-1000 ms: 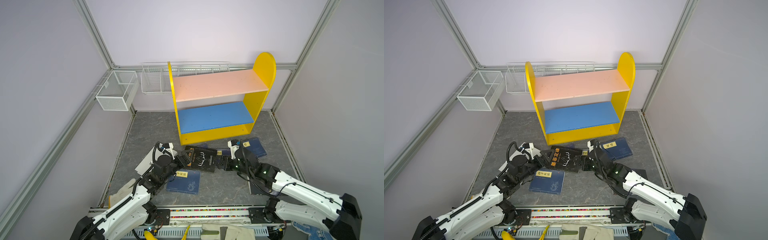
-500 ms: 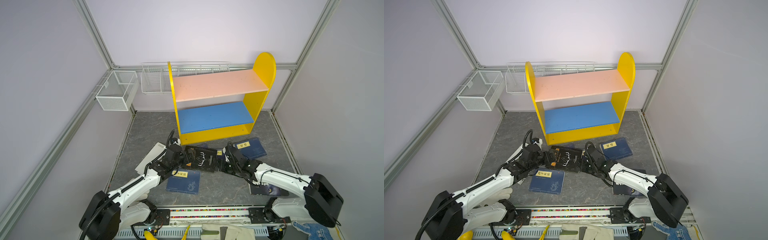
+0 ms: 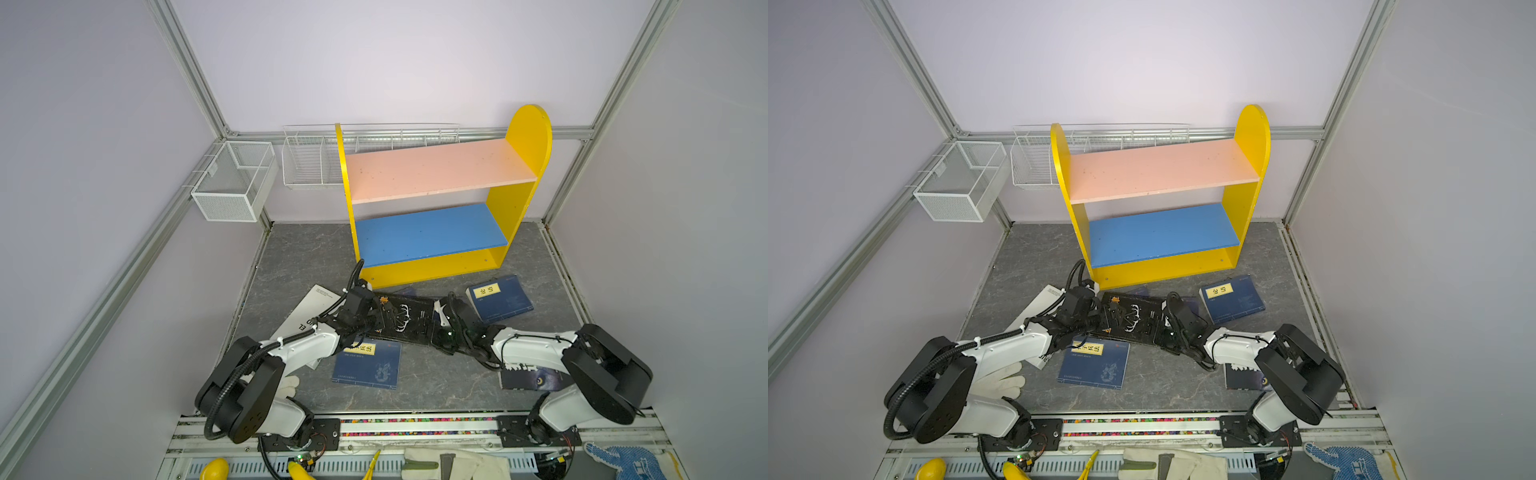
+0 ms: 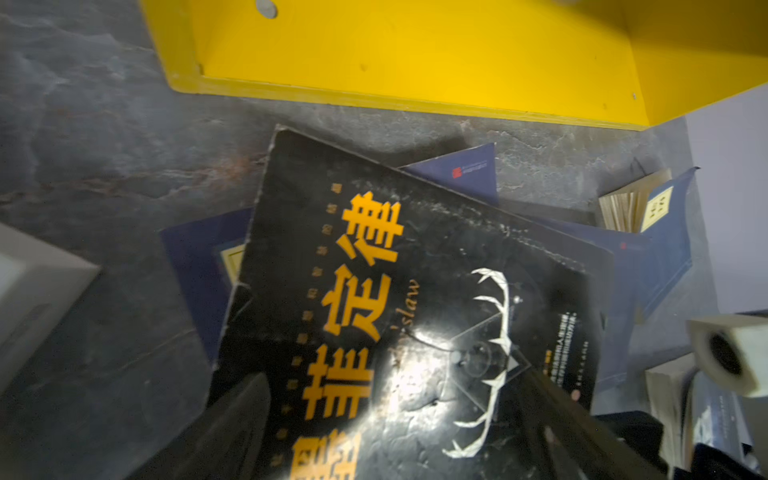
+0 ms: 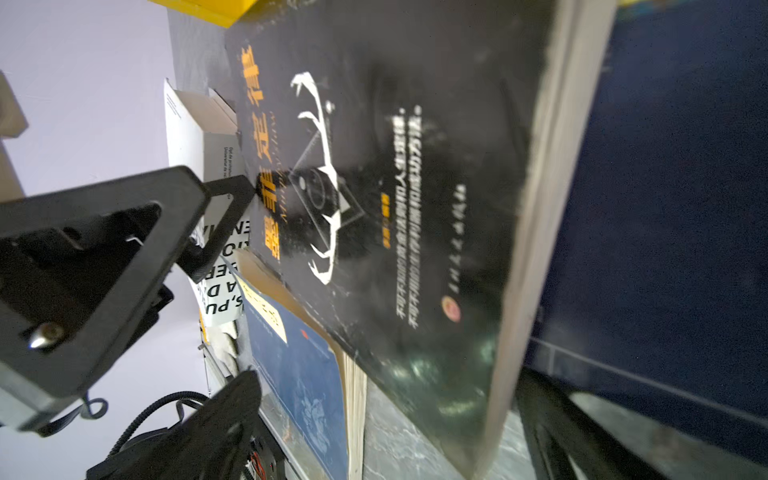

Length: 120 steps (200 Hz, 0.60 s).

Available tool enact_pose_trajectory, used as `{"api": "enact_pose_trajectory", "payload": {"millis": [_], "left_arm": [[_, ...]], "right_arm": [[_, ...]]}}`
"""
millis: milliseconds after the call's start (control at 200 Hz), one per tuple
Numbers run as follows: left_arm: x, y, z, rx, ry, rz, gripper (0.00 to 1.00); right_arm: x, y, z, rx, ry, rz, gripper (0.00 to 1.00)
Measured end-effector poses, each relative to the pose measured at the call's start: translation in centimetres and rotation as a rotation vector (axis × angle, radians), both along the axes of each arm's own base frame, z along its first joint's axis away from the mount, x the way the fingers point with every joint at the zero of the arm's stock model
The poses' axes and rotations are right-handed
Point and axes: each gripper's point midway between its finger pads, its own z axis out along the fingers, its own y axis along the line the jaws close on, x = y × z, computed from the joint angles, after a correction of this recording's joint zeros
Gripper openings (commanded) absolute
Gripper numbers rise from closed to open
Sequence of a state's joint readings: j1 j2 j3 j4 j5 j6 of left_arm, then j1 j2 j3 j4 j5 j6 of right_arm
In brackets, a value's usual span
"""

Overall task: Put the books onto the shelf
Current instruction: 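Grasp the black book with both grippers and lift it off the pile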

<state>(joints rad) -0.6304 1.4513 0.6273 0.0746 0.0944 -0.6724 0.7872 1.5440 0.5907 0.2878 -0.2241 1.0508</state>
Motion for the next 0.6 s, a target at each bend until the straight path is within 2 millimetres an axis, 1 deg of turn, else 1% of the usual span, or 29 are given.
{"api": "enact_pose_trajectory", "payload": {"millis": [30, 115, 155, 255, 320, 435, 495, 545, 600], "left_arm": [[0.1, -0.3, 0.1, -0.013, -0.003, -0.007, 0.93], [0.3, -1.0, 0.2, -0.048, -0.007, -0.02, 0.93], [0.4, -1.3, 0.4, -0.062, -0.007, -0.023, 0.93], [0.3, -1.7, 0.5, -0.088, -0.001, -0.032, 0.93], [0.2, -1.9, 0.6, -0.098, 0.003, -0.037, 0.93], [0.3, -2.0, 0.8, -0.111, 0.002, -0.038, 0.93], [0.3, -2.1, 0.9, -0.116, 0.001, -0.037, 0.93], [0.4, -2.1, 0.9, -0.119, 0.0, -0.035, 0.94], [0.4, -2.1, 1.0, -0.123, -0.001, -0.034, 0.93]], "right_arm": [[0.1, 0.2, 0.0, 0.011, 0.001, 0.0, 0.88], [0.1, 0.3, -0.1, 0.031, 0.0, -0.007, 0.85], [0.0, 0.3, -0.1, 0.037, -0.003, -0.008, 0.82], [-0.2, 0.0, 0.0, 0.043, -0.007, -0.012, 0.7], [-0.1, 0.0, 0.6, 0.053, -0.02, -0.018, 0.61], [0.4, 0.2, 2.4, 0.09, -0.072, -0.024, 0.47], [0.7, 0.3, 2.9, 0.103, -0.083, -0.035, 0.41], [0.8, 0.4, 3.1, 0.109, -0.09, -0.037, 0.37], [0.9, 0.4, 3.2, 0.114, -0.09, -0.043, 0.36]]}}
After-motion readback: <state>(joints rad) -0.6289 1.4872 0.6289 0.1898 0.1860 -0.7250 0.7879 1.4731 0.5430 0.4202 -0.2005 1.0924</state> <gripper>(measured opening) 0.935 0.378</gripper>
